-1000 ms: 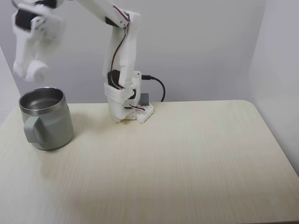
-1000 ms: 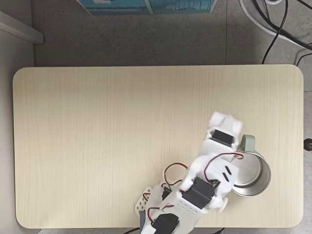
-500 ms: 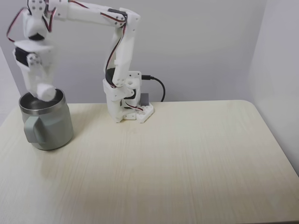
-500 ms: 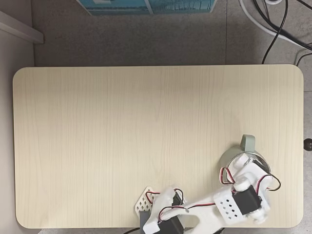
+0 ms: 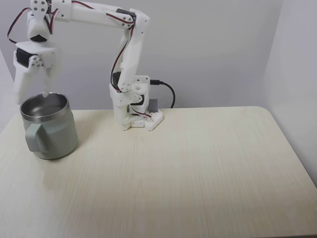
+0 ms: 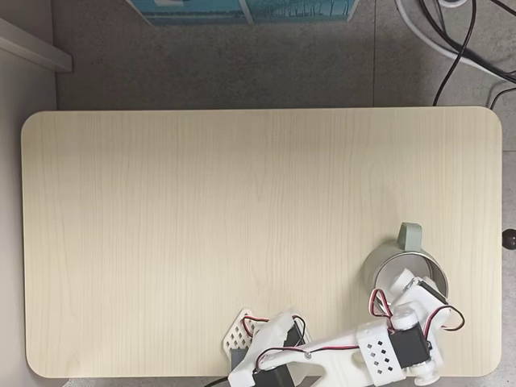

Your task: Grasp a dressing and put it in the cup.

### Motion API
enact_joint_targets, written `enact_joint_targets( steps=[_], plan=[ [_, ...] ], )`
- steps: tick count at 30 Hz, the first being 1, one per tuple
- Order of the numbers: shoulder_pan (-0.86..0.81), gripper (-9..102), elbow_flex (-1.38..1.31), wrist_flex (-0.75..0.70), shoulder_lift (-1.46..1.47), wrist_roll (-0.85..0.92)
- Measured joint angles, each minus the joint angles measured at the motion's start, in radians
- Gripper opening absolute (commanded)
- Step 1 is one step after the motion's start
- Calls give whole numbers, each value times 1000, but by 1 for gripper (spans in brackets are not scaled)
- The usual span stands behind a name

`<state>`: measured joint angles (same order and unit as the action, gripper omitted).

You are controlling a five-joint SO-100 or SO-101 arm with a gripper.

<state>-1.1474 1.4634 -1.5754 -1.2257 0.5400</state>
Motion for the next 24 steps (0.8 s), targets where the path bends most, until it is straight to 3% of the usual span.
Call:
enact_joint_targets(
  steps=[14,24],
  plan=[
    [11,28,28,-15,0,-18],
    [34,27,28,71,0,-52]
  ],
)
